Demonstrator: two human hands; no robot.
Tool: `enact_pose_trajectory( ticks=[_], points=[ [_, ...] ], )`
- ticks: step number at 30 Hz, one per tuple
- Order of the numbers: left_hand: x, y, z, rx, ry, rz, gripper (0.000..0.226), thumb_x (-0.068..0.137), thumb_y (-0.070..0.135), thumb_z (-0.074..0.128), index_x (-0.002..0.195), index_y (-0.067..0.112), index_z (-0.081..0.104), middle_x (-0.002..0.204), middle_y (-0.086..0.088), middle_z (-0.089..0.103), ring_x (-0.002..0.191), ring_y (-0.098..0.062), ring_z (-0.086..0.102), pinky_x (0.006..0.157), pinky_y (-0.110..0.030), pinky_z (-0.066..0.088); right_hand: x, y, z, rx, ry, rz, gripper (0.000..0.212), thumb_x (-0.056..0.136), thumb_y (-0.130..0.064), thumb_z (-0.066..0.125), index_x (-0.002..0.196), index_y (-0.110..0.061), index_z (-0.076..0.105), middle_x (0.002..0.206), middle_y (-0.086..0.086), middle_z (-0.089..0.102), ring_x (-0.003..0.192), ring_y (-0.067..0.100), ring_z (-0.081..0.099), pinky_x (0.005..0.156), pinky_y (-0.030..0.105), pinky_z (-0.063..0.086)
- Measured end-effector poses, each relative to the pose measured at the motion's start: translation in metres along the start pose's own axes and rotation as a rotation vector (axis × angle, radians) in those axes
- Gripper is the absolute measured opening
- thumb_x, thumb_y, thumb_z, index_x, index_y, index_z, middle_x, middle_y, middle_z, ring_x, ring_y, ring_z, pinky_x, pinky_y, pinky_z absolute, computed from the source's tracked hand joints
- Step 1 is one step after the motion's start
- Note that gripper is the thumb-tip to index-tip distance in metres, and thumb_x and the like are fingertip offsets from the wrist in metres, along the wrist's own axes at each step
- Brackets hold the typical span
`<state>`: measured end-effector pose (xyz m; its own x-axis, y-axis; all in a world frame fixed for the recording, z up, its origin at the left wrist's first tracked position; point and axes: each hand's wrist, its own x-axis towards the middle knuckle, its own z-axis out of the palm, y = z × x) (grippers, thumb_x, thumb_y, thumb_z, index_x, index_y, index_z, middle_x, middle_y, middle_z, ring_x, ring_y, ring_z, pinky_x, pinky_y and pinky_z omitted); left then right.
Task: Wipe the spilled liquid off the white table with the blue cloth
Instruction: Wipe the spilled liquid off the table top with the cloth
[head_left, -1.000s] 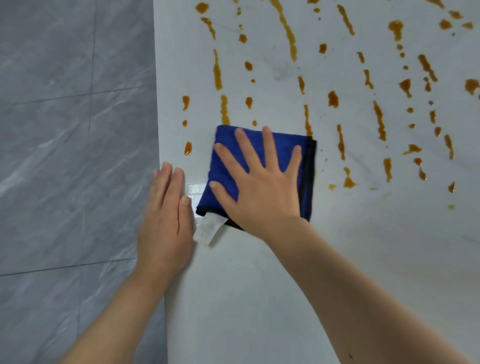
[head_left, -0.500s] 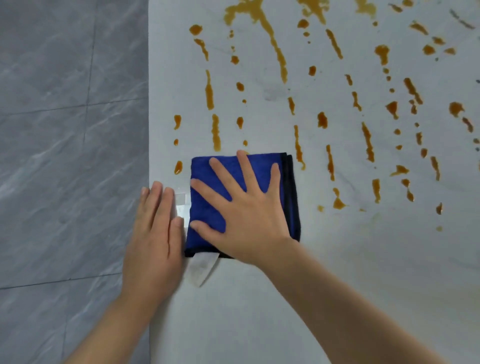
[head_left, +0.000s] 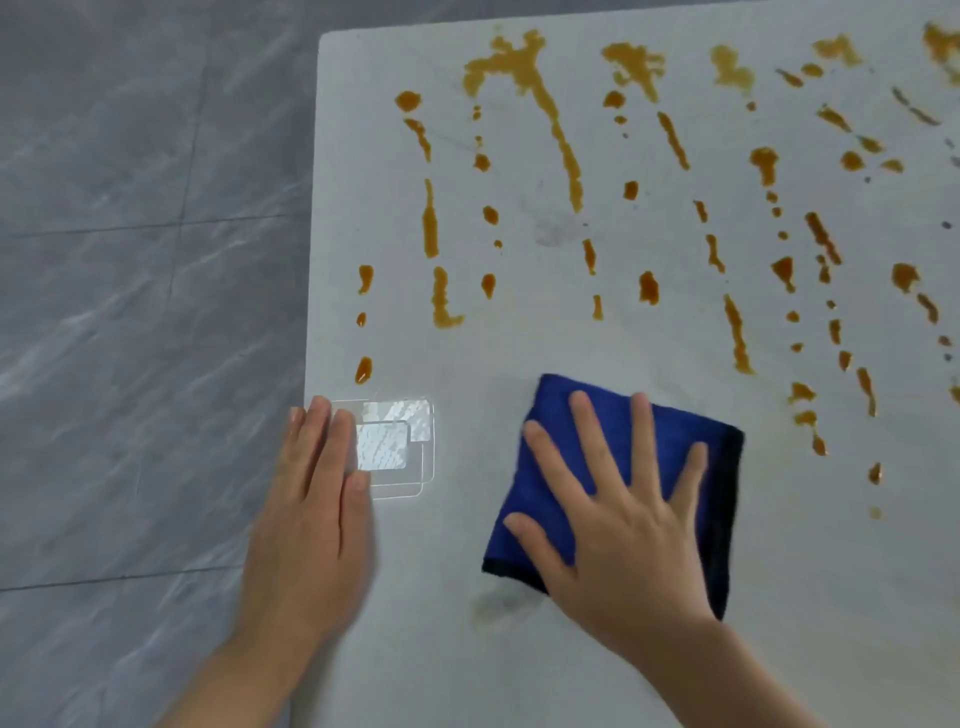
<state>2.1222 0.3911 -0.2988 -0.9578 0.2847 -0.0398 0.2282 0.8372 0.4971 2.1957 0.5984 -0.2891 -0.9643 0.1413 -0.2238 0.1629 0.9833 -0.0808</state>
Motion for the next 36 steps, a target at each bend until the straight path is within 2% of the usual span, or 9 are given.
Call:
enact_pose_trajectory(
  ticks=[4, 7, 15, 17, 19, 21, 25, 31, 36],
  points=[
    [0.001, -0.001, 0.000, 0.014, -0.015, 0.001, 0.054, 0.092, 0.030, 0.026, 0.142, 0.011, 0.023, 0.149, 0.011, 0.010, 0.140, 0.004, -0.002, 0.107, -0.002, -0.004, 0.044, 0.007, -0.007, -0.008, 0.027, -0.093, 0.064, 0.084, -0.070, 0.017, 0.141, -0.042, 0.025, 0.155, -0.003, 0.021, 0.142, 0.039, 0.011, 0.099, 0.074, 0.013],
    [0.001, 0.000, -0.001, 0.018, -0.015, 0.006, 0.053, 0.092, 0.028, 0.028, 0.141, 0.008, 0.027, 0.150, 0.008, 0.014, 0.140, 0.000, 0.004, 0.109, -0.004, -0.002, 0.079, 0.033, -0.014, 0.025, 0.061, 0.027, 0.067, 0.079, -0.076, 0.005, 0.141, -0.050, 0.000, 0.157, -0.011, -0.003, 0.143, 0.029, -0.012, 0.104, 0.070, 0.000],
    [0.000, 0.001, -0.001, -0.005, 0.012, -0.008, 0.057, 0.091, 0.038, 0.022, 0.140, 0.009, 0.026, 0.148, 0.007, 0.016, 0.139, 0.001, 0.004, 0.108, -0.002, -0.001, 0.028, 0.090, -0.012, 0.041, 0.002, 0.338, 0.069, 0.077, -0.075, -0.007, 0.139, -0.047, -0.019, 0.151, -0.014, -0.027, 0.140, 0.025, -0.024, 0.107, 0.069, 0.001],
    [0.001, 0.000, 0.000, -0.011, 0.017, -0.009, 0.060, 0.089, 0.038, 0.022, 0.140, 0.006, 0.029, 0.148, 0.005, 0.017, 0.139, -0.001, 0.006, 0.108, -0.004, -0.001, 0.007, 0.073, -0.006, 0.006, -0.018, 0.260, 0.070, 0.081, -0.074, 0.001, 0.143, -0.043, -0.010, 0.154, -0.008, -0.016, 0.142, 0.034, -0.015, 0.103, 0.071, 0.007],
    [0.001, 0.001, 0.001, -0.012, 0.019, -0.010, 0.060, 0.090, 0.038, 0.023, 0.140, 0.007, 0.029, 0.149, 0.005, 0.017, 0.140, 0.003, 0.003, 0.109, -0.004, -0.001, 0.004, 0.063, -0.007, -0.001, -0.038, 0.168, 0.071, 0.084, -0.069, 0.013, 0.146, -0.035, 0.014, 0.156, 0.001, 0.011, 0.141, 0.041, 0.006, 0.098, 0.073, 0.014],
    [0.000, 0.001, 0.002, -0.014, 0.025, -0.019, 0.059, 0.090, 0.040, 0.022, 0.141, 0.010, 0.027, 0.149, 0.008, 0.016, 0.139, 0.009, 0.000, 0.108, -0.003, -0.001, 0.017, 0.067, -0.010, -0.017, -0.031, 0.085, 0.068, 0.085, -0.068, 0.014, 0.145, -0.037, 0.017, 0.155, 0.002, 0.019, 0.141, 0.040, 0.011, 0.098, 0.073, 0.017],
    [0.001, 0.000, 0.002, 0.002, 0.015, -0.019, 0.059, 0.089, 0.042, 0.021, 0.141, 0.014, 0.024, 0.149, 0.011, 0.015, 0.139, 0.009, 0.002, 0.109, -0.005, 0.000, 0.062, 0.105, -0.014, -0.002, 0.062, 0.158, 0.065, 0.080, -0.075, -0.003, 0.139, -0.051, -0.015, 0.157, -0.011, -0.008, 0.143, 0.026, -0.015, 0.106, 0.068, 0.001],
    [0.001, -0.001, 0.000, 0.028, 0.012, -0.006, 0.059, 0.090, 0.042, 0.020, 0.140, 0.011, 0.022, 0.148, 0.010, 0.013, 0.138, 0.008, 0.001, 0.110, -0.008, -0.001, 0.054, 0.134, -0.022, 0.084, 0.030, 0.390, 0.066, 0.079, -0.074, 0.001, 0.140, -0.050, -0.012, 0.154, -0.015, -0.017, 0.141, 0.021, -0.020, 0.107, 0.066, -0.004],
    [0.000, -0.001, 0.002, 0.014, 0.029, -0.013, 0.057, 0.090, 0.038, 0.022, 0.139, 0.010, 0.025, 0.149, 0.005, 0.018, 0.140, -0.003, 0.007, 0.110, -0.006, -0.001, 0.004, 0.108, -0.011, 0.060, -0.086, 0.431, 0.068, 0.072, -0.074, -0.008, 0.129, -0.049, -0.037, 0.138, -0.015, -0.046, 0.135, 0.025, -0.035, 0.106, 0.068, -0.003]
  ],
)
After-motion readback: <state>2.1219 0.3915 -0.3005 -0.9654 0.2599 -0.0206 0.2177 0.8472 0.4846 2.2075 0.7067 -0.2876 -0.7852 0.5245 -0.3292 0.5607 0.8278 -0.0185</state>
